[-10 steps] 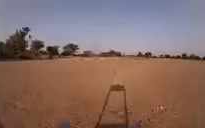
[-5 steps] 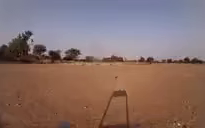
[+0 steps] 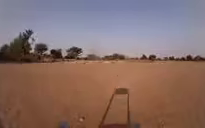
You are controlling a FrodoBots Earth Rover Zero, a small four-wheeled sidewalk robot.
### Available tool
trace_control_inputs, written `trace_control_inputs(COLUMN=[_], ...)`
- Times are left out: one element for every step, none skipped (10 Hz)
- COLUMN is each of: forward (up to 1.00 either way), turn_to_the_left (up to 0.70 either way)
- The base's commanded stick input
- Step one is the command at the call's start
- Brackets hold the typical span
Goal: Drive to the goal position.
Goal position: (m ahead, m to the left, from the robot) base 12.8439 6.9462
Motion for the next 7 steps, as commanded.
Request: trace_control_inputs(forward=[0.67, 0.66, 0.66, 0.66, 0.66, 0.66, 0.66], turn_to_the_left=[0.00, 0.00, 0.00, 0.00, 0.00, 0.00, 0.00])
